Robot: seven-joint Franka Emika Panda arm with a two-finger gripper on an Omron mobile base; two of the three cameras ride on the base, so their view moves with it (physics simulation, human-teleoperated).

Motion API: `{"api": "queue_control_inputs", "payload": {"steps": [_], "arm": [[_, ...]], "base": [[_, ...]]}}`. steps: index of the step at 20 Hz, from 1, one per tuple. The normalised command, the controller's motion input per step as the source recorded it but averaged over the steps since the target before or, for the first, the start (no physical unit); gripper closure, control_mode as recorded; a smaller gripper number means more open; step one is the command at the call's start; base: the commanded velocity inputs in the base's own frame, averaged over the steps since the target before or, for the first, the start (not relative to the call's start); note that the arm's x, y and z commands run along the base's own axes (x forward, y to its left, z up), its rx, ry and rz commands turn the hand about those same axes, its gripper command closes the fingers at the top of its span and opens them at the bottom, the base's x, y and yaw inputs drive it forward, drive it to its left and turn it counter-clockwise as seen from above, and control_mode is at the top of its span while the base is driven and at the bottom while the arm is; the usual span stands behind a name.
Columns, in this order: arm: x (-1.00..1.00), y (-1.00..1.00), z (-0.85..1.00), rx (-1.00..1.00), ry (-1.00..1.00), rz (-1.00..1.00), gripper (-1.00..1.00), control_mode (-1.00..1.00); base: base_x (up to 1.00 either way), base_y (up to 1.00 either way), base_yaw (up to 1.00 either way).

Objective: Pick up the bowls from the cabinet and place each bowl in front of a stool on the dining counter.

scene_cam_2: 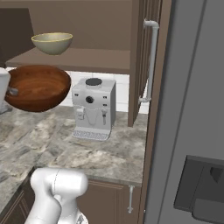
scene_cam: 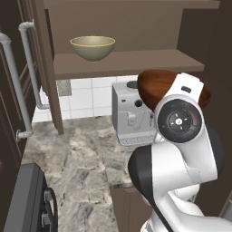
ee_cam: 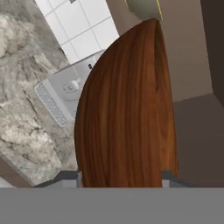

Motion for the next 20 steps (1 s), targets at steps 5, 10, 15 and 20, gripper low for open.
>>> {"api": "queue_control_inputs", "payload": {"steps": [5,10,15,20], "arm": [[-0.12,-0.07,-0.37,-0.06,0.07,0.0,1.0,-1.0],[0.0,-0.23,-0.47,-0.1,0.08,0.0,1.0,-1.0],[0.0,-0.09,-0.18,-0.03,0.07,0.0,1.0,-1.0],[0.0,0.0,0.0,0.0,0.0,0.01,1.0,-1.0]], "base": [[0.0,0.0,0.0],[0.0,0.0,0.0],[0.0,0.0,0.0],[0.0,0.0,0.0]]}}
